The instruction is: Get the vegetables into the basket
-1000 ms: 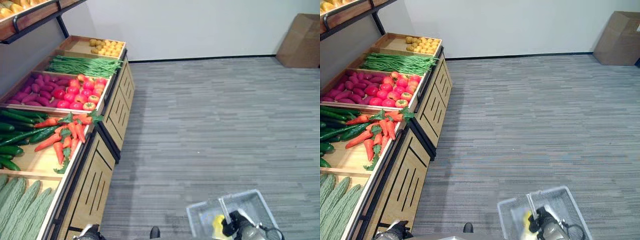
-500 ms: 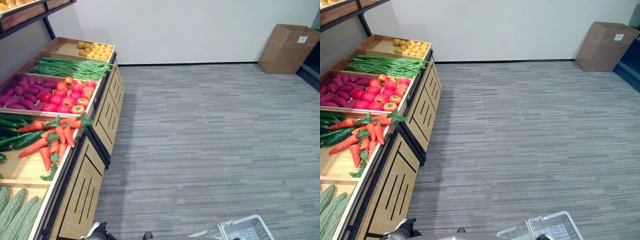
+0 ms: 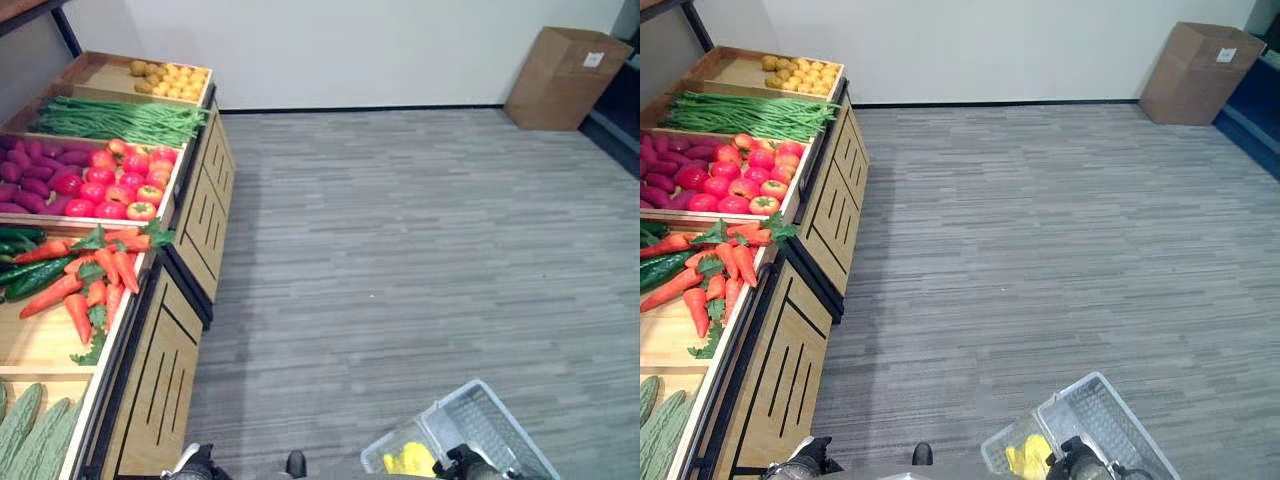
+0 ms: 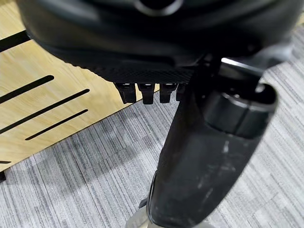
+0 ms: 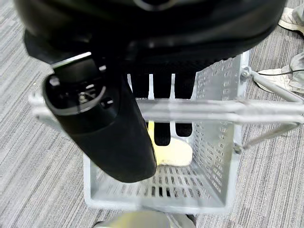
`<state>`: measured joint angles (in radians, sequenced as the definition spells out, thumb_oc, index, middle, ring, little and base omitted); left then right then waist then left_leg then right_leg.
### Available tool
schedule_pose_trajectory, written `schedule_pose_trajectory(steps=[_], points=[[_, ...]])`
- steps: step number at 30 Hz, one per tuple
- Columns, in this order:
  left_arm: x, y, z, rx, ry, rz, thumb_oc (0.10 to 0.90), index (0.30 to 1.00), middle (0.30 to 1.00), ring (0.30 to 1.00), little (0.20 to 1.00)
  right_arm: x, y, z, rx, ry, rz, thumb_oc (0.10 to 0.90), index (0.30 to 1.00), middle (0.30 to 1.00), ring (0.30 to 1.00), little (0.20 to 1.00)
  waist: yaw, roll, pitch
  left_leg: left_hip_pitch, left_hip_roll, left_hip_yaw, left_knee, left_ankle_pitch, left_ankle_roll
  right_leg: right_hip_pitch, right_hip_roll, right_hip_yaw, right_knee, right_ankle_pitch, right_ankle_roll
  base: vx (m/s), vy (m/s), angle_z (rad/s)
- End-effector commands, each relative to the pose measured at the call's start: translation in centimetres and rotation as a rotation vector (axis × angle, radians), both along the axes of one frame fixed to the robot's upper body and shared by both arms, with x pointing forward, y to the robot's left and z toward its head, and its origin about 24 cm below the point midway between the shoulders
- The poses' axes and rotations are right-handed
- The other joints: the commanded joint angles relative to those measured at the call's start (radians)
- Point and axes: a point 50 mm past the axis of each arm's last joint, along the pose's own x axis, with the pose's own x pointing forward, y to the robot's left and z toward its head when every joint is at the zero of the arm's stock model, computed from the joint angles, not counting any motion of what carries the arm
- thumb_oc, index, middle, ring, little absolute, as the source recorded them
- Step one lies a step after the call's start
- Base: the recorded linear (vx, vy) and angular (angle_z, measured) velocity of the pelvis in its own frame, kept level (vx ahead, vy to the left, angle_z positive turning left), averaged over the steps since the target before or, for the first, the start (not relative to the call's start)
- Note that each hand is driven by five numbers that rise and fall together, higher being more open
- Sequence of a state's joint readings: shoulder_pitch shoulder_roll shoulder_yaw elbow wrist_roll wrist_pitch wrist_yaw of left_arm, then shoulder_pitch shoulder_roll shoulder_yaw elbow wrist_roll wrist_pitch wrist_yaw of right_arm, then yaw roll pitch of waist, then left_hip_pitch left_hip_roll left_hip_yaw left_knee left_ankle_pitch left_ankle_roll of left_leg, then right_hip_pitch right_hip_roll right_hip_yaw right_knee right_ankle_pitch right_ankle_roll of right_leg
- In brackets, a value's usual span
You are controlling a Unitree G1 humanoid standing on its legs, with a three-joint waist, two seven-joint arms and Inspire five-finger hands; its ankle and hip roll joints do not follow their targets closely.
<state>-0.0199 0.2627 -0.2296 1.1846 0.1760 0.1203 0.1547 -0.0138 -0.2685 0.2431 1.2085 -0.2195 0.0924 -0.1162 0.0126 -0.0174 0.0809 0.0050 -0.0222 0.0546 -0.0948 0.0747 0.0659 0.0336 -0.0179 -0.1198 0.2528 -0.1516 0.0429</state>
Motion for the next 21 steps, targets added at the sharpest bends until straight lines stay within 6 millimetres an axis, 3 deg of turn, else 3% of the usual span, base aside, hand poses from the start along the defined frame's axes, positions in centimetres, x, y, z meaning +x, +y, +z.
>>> schedule_pose_trajectory(steps=[1, 7, 9, 10, 15, 17, 19, 21], points=[[2.7, 1.3, 1.2, 0.050, -0.088, -0.024, 0.900, 1.000, 1.000, 1.000, 1.000, 1.4, -1.0, 0.6, -0.020, -0.047, -0.026, 0.400, 0.300, 0.300, 0.300, 0.300, 0.031, -0.004, 0.052, 0.108, -0.049, 0.038, 0.026, -0.197, 0.037, -0.026, -0.121, -0.015, -0.101, 0.242, 0.140, 0.07, 0.278, 0.00], [2.8, 1.6, 1.3, 0.059, -0.086, -0.015, 0.900, 1.000, 1.000, 1.000, 1.000, 1.6, -0.8, 0.7, 0.003, -0.076, -0.087, 0.400, 0.300, 0.300, 0.300, 0.300, 0.037, -0.010, 0.084, 0.131, -0.058, 0.047, 0.014, -0.213, 0.055, -0.107, -0.148, -0.076, 0.063, 0.226, 0.130, 0.04, 0.156, -0.12], [2.8, 1.7, 1.3, 0.062, -0.080, -0.015, 0.900, 1.000, 1.000, 1.000, 1.000, 1.6, -0.6, 0.6, 0.015, -0.083, -0.100, 0.400, 0.300, 0.300, 0.300, 0.300, 0.042, -0.010, 0.087, 0.136, -0.056, 0.061, 0.008, -0.213, 0.052, -0.103, -0.148, -0.101, 0.014, 0.239, 0.130, 0.03, 0.090, 0.11], [2.8, 1.9, 1.4, 0.069, -0.084, -0.014, 0.900, 1.000, 1.000, 1.000, 1.000, 1.8, -0.5, 0.7, 0.014, -0.090, -0.094, 0.400, 0.300, 0.300, 0.300, 0.300, 0.047, -0.009, 0.091, 0.124, -0.051, 0.066, 0.008, -0.207, 0.047, -0.104, -0.130, -0.095, -0.093, 0.265, 0.125, -0.01, 0.024, 0.09], [3.2, 1.9, 1.4, 0.074, -0.092, -0.015, 0.900, 1.000, 1.000, 1.000, 1.000, 2.8, -0.2, 0.9, 0.010, -0.122, -0.060, 0.400, 0.300, 0.300, 0.300, 0.300, 0.057, -0.021, 0.112, 0.106, -0.050, 0.083, 0.008, -0.190, 0.036, -0.139, -0.099, -0.055, -0.320, 0.336, 0.140, 0.02, -0.029, 0.01], [3.2, 1.7, 1.4, 0.073, -0.092, -0.017, 0.900, 1.000, 1.000, 1.000, 1.000, 3.1, 0.0, 1.0, 0.014, -0.133, -0.051, 0.400, 0.300, 0.300, 0.300, 0.300, 0.056, -0.027, 0.117, 0.111, -0.054, 0.087, 0.008, -0.191, 0.029, -0.174, -0.085, -0.022, -0.340, 0.347, 0.149, 0.10, -0.088, 0.12], [3.1, 1.7, 1.4, 0.074, -0.087, -0.015, 0.900, 1.000, 1.000, 1.000, 1.000, 3.1, 0.1, 1.0, 0.014, -0.135, -0.042, 0.400, 0.300, 0.300, 0.300, 0.300, 0.056, -0.033, 0.119, 0.125, -0.057, 0.089, 0.008, -0.200, 0.021, -0.191, -0.072, -0.030, -0.340, 0.338, 0.157, 0.18, -0.135, 0.12], [3.1, 1.3, 1.2, 0.069, -0.082, -0.026, 0.900, 1.000, 1.000, 1.000, 1.000, 2.6, 0.0, 0.9, 0.009, -0.124, -0.042, 0.400, 0.300, 0.300, 0.300, 0.300, 0.038, -0.030, 0.109, 0.157, -0.056, 0.065, 0.008, -0.218, 0.008, -0.180, -0.045, -0.005, -0.340, 0.316, 0.137, 0.31, -0.203, -0.05]])
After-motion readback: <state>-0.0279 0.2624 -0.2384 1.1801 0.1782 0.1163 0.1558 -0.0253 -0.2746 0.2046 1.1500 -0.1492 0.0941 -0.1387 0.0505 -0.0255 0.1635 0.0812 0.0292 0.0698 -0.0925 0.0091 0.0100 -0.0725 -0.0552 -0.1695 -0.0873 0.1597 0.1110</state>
